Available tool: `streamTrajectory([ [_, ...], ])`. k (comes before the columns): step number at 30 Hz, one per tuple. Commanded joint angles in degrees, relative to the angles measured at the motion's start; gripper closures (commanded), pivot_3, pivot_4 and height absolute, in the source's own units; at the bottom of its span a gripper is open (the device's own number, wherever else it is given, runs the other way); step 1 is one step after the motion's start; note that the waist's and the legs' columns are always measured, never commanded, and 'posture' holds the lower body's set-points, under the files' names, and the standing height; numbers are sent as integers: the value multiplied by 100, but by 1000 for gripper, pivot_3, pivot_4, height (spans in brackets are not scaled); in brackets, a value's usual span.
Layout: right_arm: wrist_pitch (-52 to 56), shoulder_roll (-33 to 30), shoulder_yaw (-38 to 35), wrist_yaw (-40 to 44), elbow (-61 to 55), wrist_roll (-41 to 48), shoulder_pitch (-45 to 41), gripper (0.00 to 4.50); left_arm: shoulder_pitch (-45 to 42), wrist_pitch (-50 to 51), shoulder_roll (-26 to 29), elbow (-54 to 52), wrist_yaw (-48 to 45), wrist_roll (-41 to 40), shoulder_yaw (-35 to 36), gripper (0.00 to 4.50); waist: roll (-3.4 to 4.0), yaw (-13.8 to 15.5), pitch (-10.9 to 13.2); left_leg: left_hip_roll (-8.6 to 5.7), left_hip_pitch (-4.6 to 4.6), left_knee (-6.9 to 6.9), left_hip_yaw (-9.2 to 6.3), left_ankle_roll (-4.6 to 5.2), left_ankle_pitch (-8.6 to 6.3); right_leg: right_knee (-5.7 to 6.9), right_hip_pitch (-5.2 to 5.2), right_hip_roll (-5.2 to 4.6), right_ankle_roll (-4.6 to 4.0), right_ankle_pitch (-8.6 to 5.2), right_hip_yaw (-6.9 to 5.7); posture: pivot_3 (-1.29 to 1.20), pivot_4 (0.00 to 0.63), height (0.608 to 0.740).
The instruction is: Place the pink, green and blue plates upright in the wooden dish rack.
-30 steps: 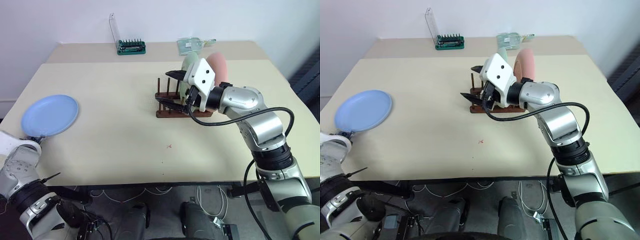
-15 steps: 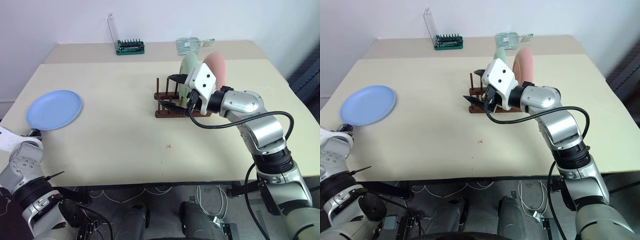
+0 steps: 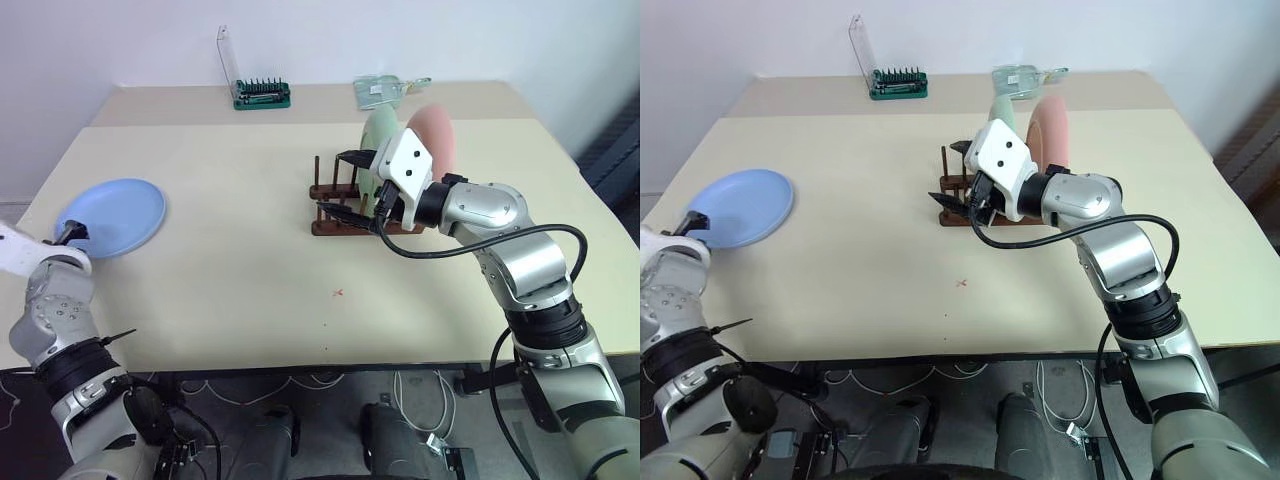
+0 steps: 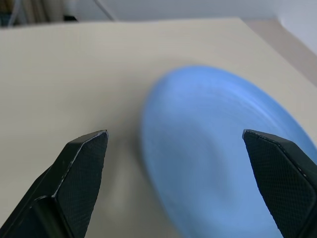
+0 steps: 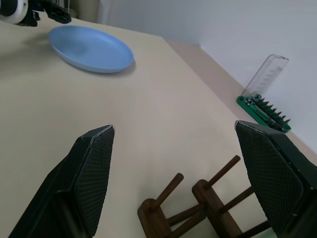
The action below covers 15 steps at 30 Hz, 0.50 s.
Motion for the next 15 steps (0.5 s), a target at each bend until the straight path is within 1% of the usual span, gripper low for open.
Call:
streamTrajectory([
  [1, -100, 33, -164, -8, -178, -28, -71, 526, -279, -104, 125, 361, 307, 3, 103, 573, 0, -13, 0, 0, 0, 1, 1, 0, 0, -1, 0, -1, 0, 0, 0, 0, 150, 740],
  [2, -100, 34, -172, -15, -183, -34, -62, 526, -320, -153, 145, 461, 292, 19, 70, 889, -2, -27, 1, 0, 0, 0, 3, 0, 0, -1, 0, -1, 0, 0, 1, 0, 150, 740],
  [4, -94, 34, -183, -36, -193, -46, -47, 526, -396, -204, 152, 621, 283, -7, 42, 1840, -2, -35, 1, 0, 0, -2, 5, 0, 0, -1, -3, -2, 1, 0, 1, 0, 150, 740],
  [9, -61, 25, -218, -77, -263, -67, 8, 526, -526, -262, 85, 836, 301, -162, 64, 4411, -5, -7, 2, 0, -2, -1, 4, -1, 1, -1, -5, -1, 0, 1, 1, 0, 150, 740],
  [10, -63, 22, -228, -76, -260, -68, 13, 526, -533, -264, 81, 848, 310, -171, 59, 4469, -5, -1, 2, 0, -2, 0, 5, -1, 0, -1, -4, -3, 1, 1, 1, 0, 150, 740],
  [15, -55, 24, -247, -86, -289, -91, 50, 526, -531, -149, 162, 916, 110, -138, -166, 4469, -5, -5, 2, -1, -2, -1, 4, -1, 1, -1, -3, -2, 1, 1, 1, 0, 150, 740],
])
